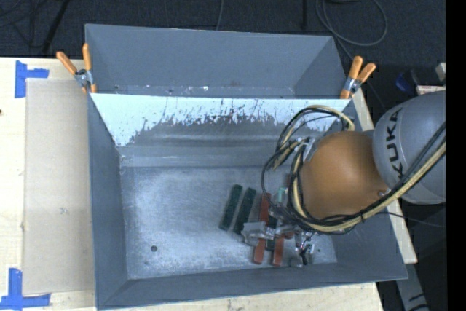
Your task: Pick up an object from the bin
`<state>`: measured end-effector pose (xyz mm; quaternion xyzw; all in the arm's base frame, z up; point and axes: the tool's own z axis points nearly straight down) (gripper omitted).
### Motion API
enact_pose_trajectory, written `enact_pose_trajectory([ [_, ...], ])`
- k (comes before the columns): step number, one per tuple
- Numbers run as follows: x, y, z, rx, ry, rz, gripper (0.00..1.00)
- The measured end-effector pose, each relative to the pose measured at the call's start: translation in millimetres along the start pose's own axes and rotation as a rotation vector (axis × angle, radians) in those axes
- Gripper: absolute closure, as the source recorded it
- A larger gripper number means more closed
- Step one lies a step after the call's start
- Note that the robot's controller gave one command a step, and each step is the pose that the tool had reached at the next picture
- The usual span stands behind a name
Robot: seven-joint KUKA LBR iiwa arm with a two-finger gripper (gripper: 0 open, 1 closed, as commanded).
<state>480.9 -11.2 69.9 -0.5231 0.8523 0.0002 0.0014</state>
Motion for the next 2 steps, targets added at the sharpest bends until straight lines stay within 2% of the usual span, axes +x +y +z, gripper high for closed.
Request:
enact_pose_trajectory([
  [1,-0.4,-0.2,0.0,-0.001,0.0,0.004,0.0],
  [2,-3.2,-0.7,-2.3,0.003,-0.005,0.003,1.0],
])
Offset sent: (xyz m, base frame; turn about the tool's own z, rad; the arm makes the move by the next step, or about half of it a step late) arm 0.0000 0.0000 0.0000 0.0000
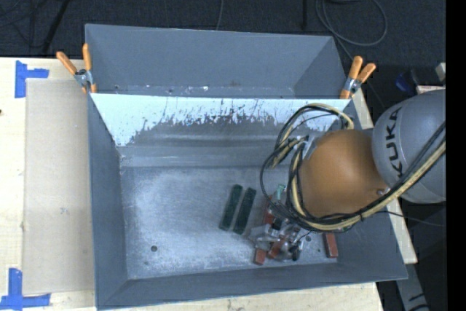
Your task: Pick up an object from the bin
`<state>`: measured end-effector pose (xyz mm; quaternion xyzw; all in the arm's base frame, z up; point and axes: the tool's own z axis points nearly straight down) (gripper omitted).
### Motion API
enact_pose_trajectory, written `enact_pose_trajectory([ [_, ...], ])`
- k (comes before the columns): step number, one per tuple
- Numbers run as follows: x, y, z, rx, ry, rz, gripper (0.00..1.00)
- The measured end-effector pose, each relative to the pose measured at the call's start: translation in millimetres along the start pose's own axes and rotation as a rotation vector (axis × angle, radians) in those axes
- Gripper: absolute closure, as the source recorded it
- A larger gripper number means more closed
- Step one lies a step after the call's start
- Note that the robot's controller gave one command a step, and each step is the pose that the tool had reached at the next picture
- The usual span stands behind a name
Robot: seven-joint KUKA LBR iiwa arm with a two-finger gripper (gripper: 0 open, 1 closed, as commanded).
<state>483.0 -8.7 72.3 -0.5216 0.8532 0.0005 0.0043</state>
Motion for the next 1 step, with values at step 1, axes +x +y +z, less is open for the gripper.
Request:
enact_pose_trajectory([
  [1,-1.6,-0.2,-40.5,-0.002,0.006,0.005,1.0],
])
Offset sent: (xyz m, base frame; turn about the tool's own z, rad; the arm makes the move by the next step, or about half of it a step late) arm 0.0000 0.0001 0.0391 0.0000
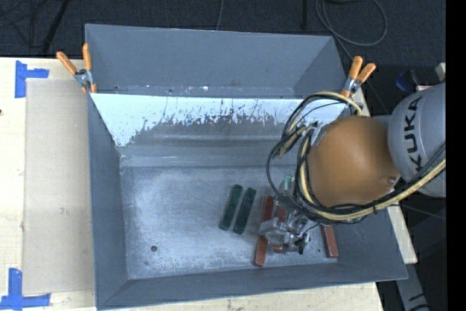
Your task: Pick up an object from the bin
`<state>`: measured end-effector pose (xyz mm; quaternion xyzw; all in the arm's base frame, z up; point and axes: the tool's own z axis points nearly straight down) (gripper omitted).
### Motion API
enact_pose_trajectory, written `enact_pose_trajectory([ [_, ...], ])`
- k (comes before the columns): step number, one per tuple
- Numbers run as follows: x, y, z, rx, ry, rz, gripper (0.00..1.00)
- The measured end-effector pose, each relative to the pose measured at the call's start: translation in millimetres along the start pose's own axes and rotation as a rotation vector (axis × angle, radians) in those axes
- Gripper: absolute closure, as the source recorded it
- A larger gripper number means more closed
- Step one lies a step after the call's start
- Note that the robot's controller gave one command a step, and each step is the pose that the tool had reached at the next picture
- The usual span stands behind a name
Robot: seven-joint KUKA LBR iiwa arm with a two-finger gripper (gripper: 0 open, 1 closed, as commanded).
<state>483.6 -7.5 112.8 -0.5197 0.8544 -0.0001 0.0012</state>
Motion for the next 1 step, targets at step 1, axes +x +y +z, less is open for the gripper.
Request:
enact_pose_trajectory([
  [1,-1.0,-0.2,-33.7,0.0,0.0,0.005,1.0],
])
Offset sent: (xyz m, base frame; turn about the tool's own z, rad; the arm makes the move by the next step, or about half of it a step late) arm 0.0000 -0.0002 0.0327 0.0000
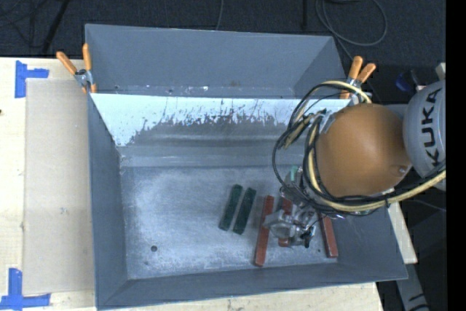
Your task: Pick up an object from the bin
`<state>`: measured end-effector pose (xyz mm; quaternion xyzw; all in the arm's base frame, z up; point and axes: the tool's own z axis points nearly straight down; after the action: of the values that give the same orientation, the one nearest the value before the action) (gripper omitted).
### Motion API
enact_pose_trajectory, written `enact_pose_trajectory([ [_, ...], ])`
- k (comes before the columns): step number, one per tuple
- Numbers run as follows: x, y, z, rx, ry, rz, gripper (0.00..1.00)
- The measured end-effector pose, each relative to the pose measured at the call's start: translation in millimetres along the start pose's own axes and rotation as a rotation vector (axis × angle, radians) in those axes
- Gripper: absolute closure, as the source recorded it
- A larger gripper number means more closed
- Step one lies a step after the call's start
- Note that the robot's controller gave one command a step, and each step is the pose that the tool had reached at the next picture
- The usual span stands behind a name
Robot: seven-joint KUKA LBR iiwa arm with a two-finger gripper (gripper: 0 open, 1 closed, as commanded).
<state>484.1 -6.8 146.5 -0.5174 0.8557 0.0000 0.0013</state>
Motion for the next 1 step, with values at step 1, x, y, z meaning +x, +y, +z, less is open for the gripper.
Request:
enact_pose_trajectory([
  [1,-1.3,0.0,-36.2,0.0,0.0,0.006,1.0],
])
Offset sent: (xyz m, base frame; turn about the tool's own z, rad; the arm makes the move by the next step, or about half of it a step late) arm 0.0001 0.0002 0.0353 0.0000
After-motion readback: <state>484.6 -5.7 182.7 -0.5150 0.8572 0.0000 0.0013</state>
